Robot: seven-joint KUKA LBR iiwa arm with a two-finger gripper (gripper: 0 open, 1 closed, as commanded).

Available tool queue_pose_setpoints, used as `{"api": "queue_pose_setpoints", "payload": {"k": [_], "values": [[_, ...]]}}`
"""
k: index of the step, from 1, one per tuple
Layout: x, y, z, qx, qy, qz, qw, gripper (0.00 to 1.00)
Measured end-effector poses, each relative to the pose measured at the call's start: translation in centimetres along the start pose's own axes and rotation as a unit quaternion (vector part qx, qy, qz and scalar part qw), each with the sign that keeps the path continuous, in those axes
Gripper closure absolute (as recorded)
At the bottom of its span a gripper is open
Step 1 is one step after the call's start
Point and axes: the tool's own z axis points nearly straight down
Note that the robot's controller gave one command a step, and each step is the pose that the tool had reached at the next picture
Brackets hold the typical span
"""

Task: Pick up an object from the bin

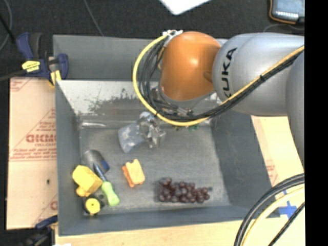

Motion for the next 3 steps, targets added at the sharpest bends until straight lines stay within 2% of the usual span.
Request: {"api": "queue_pose_setpoints", "payload": {"k": [1,2,3], "values": [[-1.5,1.8,-6.8,-0.001,0.0016,0.015,0.9999,1.0],[-3.4,0.6,-18.0,0.001,-0.0027,0.003,1.0,1.0],[-3.4,0.6,-18.0,0.0,-0.0027,0.003,1.0,1.0]]}}
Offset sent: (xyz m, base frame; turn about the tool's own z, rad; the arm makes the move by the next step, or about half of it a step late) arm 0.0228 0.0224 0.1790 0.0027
